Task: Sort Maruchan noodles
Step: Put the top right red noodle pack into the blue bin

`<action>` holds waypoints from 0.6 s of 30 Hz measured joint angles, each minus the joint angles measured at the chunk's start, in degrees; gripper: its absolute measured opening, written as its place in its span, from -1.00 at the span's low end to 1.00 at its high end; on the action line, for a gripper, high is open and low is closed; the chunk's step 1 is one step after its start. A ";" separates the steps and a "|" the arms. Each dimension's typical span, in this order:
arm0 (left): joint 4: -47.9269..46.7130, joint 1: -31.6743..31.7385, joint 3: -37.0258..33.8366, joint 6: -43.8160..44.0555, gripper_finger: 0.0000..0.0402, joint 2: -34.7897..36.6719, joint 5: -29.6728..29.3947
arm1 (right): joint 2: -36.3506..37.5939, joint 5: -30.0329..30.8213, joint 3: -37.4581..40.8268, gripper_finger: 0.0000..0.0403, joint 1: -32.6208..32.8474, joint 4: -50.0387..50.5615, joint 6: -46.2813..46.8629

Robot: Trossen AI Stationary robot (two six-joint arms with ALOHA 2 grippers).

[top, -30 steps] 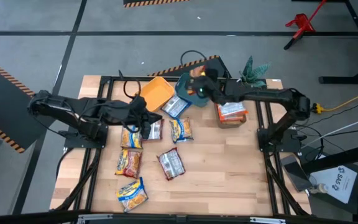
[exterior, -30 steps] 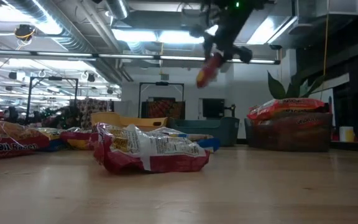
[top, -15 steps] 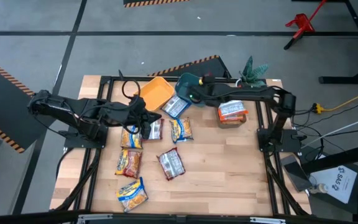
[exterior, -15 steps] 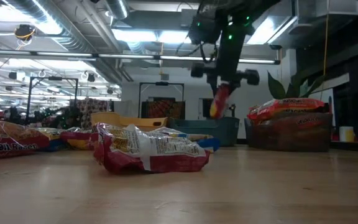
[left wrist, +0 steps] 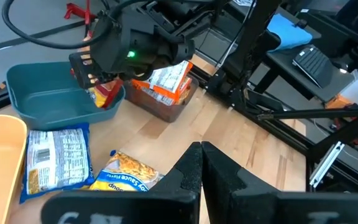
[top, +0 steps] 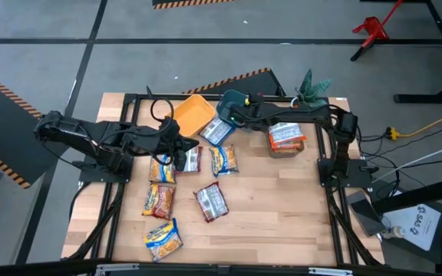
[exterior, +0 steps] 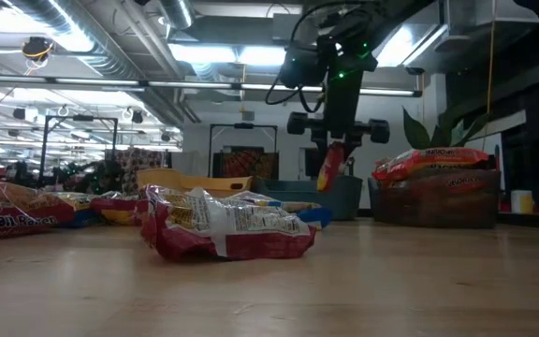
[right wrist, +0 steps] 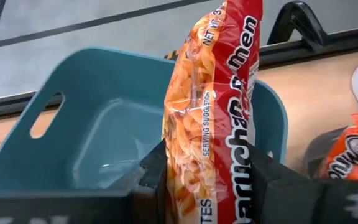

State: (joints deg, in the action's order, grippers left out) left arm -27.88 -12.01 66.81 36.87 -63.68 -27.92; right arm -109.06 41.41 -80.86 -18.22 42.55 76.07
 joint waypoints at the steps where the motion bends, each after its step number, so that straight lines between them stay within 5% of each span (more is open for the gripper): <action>1: 0.00 0.00 0.00 -0.01 -1.00 0.00 0.02 | 0.00 -0.28 0.00 -0.46 -0.29 0.30 -0.03; 18: 0.02 0.00 0.00 0.01 -1.00 0.00 -0.09 | 0.00 -3.51 0.00 -0.28 -2.09 4.08 -8.51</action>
State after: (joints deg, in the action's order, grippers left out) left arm -27.86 -12.01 66.81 36.88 -63.68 -28.01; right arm -109.06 37.90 -80.86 -20.31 46.63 67.56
